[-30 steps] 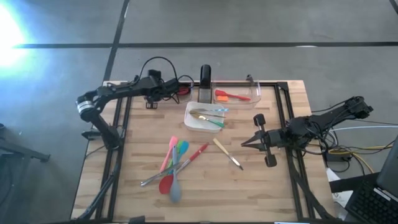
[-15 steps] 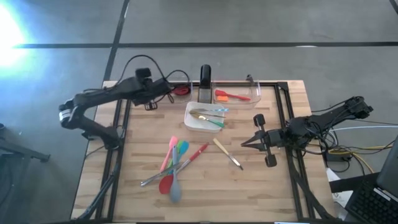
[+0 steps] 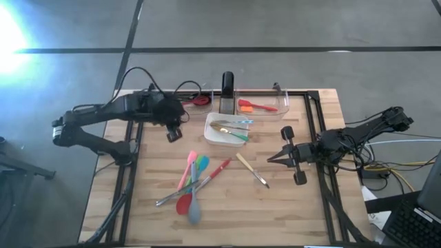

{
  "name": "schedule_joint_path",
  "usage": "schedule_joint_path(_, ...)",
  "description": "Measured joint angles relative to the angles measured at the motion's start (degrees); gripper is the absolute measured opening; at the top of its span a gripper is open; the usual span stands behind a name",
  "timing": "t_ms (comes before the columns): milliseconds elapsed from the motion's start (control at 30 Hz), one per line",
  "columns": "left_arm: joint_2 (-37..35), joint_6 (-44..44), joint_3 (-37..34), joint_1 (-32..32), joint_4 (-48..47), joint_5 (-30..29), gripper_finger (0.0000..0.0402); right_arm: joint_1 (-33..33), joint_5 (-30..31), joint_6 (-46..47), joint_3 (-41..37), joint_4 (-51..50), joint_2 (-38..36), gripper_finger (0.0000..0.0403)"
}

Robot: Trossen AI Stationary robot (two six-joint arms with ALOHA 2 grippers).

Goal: Pick & Place Kitchen Items
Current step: Put the silver table knife into the white bin

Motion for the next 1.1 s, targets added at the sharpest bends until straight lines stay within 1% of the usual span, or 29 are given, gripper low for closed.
schedule_joint_path(33, -0.19, -1.07, -0.45, -0.69, 0.51, 1.55, 0.0106, 0.01, 0.00, 0.00, 0.00, 0.00, 0.00, 0.0008)
schedule_joint_path(100, -0.49, -3.00, -1.37, -2.59, 0.99, 2.61, 0.0106, 0.00, 0.00, 0.08, 0.00, 0.00, 0.00, 0.0008)
schedule_joint_path(200, -0.56, -5.50, -3.33, -6.58, 0.98, 2.63, 0.0103, 0.01, 0.00, 1.95, 0.00, -0.09, 0.00, 0.0008)
schedule_joint_path(333, -0.65, -10.78, -7.69, -13.92, 0.67, 2.73, 0.0101, -0.01, 0.00, 4.83, 0.00, -1.79, -0.02, 0.0008)
schedule_joint_path(567, -0.65, -27.95, -13.17, -28.63, -2.68, 2.73, 0.0101, 0.01, 0.02, 6.67, 0.00, -3.28, -0.02, 0.0008)
schedule_joint_path(633, -0.65, -32.80, -14.17, -33.12, -2.40, 2.27, 0.0101, 0.01, 0.02, 6.67, 0.00, -3.02, -0.02, 0.0008)
schedule_joint_path(833, -0.54, -44.76, -16.58, -45.64, -1.83, -3.54, 0.0101, -0.01, 0.02, 6.64, 0.00, -2.86, -0.02, 0.0008)
schedule_joint_path(933, -0.54, -49.02, -16.88, -48.95, -1.96, -5.66, 0.0101, 0.01, 0.20, 6.62, 0.00, -2.26, -0.02, 0.0008)
schedule_joint_path(1100, -0.54, -54.05, -17.03, -50.65, -1.50, -6.12, 0.0101, -0.03, 1.22, 8.80, 0.00, -2.53, -0.02, 0.0008)
